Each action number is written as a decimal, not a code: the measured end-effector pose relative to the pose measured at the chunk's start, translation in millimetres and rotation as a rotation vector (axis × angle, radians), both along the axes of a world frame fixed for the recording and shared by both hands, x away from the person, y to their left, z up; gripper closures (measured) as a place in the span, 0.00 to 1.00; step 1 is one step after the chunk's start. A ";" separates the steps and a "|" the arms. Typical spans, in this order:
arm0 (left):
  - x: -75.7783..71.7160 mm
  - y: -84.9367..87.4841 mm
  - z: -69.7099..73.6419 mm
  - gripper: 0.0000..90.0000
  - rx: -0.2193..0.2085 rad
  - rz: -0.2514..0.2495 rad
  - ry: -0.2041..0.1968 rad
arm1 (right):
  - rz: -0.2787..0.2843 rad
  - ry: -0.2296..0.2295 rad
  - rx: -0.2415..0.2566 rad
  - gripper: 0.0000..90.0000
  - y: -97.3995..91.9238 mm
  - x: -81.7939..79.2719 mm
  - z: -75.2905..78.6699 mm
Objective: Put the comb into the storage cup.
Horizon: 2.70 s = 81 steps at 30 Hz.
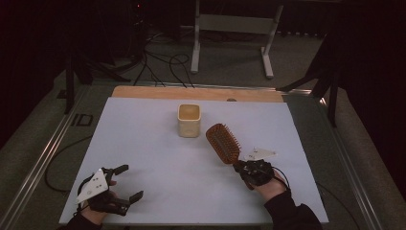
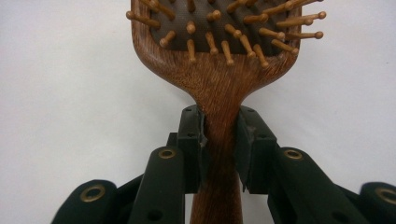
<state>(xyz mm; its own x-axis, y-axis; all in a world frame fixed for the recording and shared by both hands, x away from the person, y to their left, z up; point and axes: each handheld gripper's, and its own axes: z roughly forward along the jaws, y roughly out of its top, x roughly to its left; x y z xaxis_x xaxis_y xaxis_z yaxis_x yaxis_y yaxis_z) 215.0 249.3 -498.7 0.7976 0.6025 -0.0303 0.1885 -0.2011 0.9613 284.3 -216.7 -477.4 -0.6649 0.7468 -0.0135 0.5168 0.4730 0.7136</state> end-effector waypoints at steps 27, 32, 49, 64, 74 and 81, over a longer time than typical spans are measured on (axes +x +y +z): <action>6.1 -3.7 2.8 0.00 -0.023 0.004 0.030 | -0.032 -0.170 0.102 0.82 -1.7 -13.2 6.3; 10.7 -7.6 6.8 0.00 -0.017 0.004 0.036 | -0.029 -0.162 0.091 0.82 1.2 -13.7 4.7; 38.9 -33.9 53.0 0.00 0.014 0.056 0.105 | -0.011 -0.172 0.094 0.82 3.7 -15.5 7.5; 59.2 -66.9 92.5 0.00 0.021 0.019 0.145 | -0.005 -0.160 0.097 0.82 2.9 -15.2 9.4; 72.0 -99.0 112.4 0.00 0.001 -0.011 0.180 | -0.014 -0.164 0.100 0.82 2.7 -15.9 10.9; 85.4 -116.1 123.3 0.00 -0.055 -0.024 0.241 | -0.006 -0.160 0.101 0.82 3.0 -15.4 11.2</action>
<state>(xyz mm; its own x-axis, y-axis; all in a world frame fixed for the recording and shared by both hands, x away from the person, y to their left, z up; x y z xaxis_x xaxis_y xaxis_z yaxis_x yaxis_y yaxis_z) 300.4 133.2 -375.4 0.7773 0.5757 -0.2535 0.4094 -0.1570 0.8988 268.9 -213.8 -466.2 -0.6562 0.7534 -0.0435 0.3952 0.3921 0.8307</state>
